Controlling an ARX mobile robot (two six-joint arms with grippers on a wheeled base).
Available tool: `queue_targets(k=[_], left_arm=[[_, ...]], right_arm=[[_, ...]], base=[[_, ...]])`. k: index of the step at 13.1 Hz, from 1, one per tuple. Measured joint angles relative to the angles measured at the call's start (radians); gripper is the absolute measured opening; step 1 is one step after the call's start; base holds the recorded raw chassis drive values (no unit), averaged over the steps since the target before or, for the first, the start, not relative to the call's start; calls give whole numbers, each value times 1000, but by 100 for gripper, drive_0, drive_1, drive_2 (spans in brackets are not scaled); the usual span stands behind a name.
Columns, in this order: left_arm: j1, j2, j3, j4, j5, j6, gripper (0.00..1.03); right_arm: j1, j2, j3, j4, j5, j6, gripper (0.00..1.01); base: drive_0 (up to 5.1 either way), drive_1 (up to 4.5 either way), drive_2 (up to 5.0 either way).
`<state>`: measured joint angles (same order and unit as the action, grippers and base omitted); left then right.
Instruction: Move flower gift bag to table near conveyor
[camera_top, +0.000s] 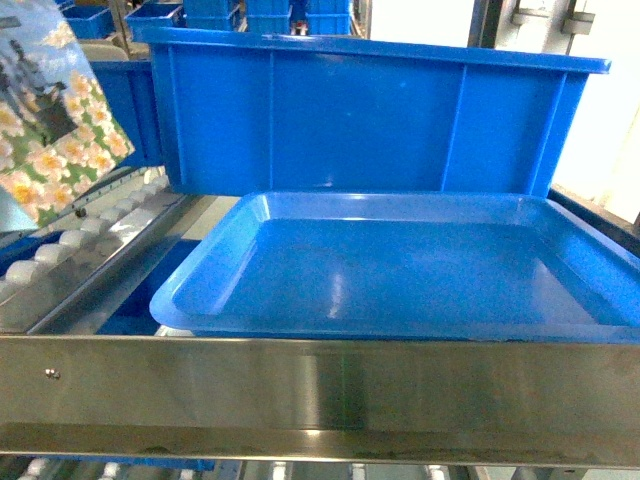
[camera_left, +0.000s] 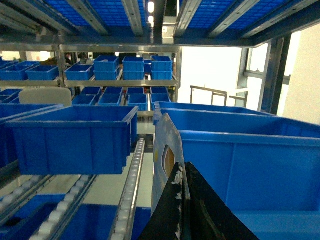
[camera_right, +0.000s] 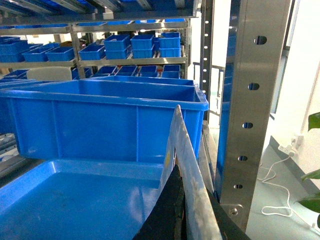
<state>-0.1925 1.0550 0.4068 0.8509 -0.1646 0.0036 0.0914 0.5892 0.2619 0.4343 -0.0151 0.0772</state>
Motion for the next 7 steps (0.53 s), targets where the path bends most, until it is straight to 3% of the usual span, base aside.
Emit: queue_targets(k=[4,5,6,7], left_arm=[[52,-247,-105,-143,26,-3,2],[63,-304,-142,-181,-21,1,2],[106,-338,-171,-191,-60,8,2],[117,-338,-173,-192,-80,15,2]], right_arm=[[0,0,0,0,0,0,2],[0,0,0,0,0,0,2],[0,0,0,0,0,0,2],[0,0,0,0,0,0,2]], base=[[0,0,0],[0,0,0],[0,0,0],[-485,342,142]])
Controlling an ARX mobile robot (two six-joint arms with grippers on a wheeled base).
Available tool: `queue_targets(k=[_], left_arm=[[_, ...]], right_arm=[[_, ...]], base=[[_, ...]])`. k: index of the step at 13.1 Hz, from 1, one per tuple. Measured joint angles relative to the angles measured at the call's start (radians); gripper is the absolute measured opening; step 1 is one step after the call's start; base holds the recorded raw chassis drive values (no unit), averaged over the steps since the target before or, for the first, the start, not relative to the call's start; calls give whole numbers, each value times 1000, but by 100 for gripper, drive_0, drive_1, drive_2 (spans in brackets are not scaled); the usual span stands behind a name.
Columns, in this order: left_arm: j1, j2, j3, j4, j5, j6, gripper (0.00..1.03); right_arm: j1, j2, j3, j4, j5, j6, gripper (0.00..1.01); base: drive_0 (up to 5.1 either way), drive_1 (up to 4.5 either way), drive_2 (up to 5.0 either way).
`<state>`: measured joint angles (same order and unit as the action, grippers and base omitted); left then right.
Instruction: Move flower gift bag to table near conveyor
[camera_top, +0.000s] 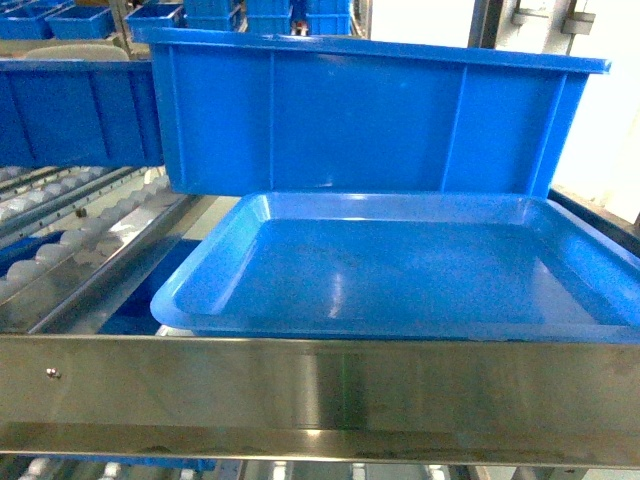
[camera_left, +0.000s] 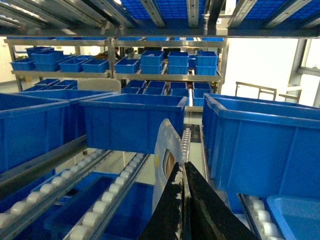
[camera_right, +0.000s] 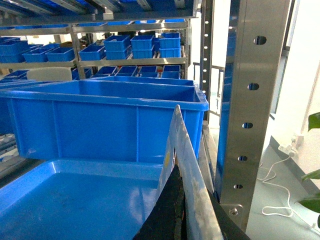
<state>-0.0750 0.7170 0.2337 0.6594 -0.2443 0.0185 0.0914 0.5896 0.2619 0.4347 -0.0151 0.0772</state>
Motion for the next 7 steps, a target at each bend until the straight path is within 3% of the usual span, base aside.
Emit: queue_targets(k=[3,7], left_arm=[[-4,-2,0,2,5,13,2],[-3,-2,0,4,2,15,2]], right_arm=[[-1,0,0,0,7,0,2],[0,0,0,-1,7,0,2]], base=[[-496,243,243],[-463,131,377]])
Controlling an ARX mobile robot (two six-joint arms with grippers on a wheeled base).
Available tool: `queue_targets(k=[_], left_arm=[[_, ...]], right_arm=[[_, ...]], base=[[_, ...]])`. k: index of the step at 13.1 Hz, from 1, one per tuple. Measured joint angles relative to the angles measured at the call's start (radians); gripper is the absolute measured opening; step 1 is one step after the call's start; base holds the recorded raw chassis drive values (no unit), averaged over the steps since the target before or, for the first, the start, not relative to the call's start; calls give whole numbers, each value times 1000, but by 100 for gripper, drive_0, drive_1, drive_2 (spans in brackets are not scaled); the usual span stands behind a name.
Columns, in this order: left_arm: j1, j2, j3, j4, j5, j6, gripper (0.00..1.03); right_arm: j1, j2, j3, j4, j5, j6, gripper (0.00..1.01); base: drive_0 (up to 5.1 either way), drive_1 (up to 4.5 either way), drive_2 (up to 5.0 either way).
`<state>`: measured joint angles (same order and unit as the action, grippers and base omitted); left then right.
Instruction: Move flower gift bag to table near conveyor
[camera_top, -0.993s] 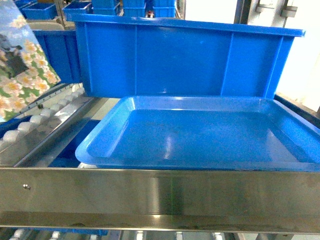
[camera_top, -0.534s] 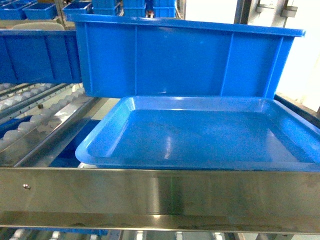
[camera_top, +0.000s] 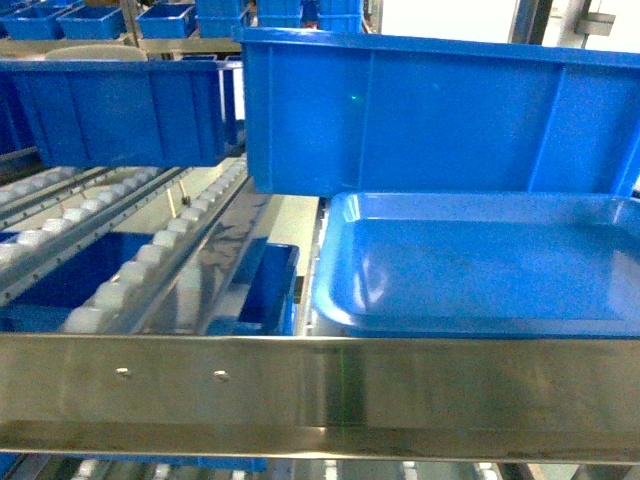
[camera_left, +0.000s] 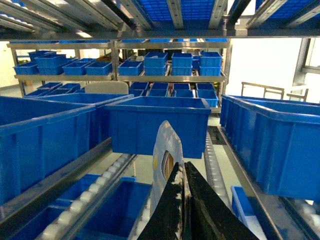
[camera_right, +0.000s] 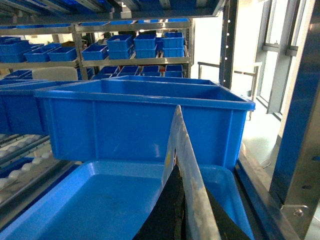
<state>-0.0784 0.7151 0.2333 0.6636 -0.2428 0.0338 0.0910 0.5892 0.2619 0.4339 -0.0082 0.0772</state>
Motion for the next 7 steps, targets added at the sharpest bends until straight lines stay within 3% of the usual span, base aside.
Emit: queue_targets(k=[3,7], left_arm=[[1,-2,0,1,0,0,2],[2,-2,0,3,-1,0,2]], right_arm=[[0,-1,0,0,0,0,2],[0,-2,0,4,-4,0,2]], base=[[-502,194,271],[-387,461,-30]])
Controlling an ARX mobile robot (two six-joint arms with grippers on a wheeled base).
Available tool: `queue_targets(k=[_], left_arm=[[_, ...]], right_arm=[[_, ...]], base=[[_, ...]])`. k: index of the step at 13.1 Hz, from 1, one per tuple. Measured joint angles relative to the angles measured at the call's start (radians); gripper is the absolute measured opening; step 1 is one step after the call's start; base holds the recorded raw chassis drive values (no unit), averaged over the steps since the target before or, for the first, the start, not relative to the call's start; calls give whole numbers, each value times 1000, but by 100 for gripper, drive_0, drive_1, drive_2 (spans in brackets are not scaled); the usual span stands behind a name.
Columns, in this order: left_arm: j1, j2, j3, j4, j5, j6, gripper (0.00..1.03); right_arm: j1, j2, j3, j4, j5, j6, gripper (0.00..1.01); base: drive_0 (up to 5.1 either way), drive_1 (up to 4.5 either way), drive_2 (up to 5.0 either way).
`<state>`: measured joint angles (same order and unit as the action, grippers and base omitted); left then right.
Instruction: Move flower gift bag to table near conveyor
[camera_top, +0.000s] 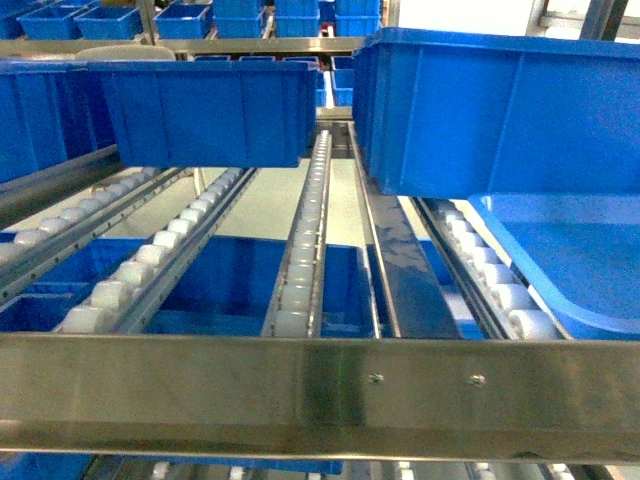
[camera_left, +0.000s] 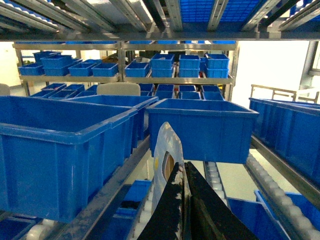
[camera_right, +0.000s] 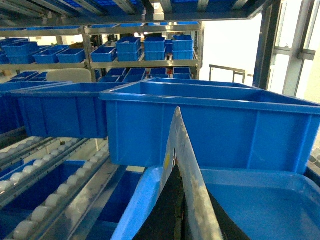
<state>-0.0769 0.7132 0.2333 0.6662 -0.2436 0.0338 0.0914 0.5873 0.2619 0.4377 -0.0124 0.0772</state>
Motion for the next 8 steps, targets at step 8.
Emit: queue_targets(k=[8], left_arm=[[-1,4,0,-3,0,0,2]], right_arm=[[0,6,0,-3,0,0,2]], base=[[-418,283,173]])
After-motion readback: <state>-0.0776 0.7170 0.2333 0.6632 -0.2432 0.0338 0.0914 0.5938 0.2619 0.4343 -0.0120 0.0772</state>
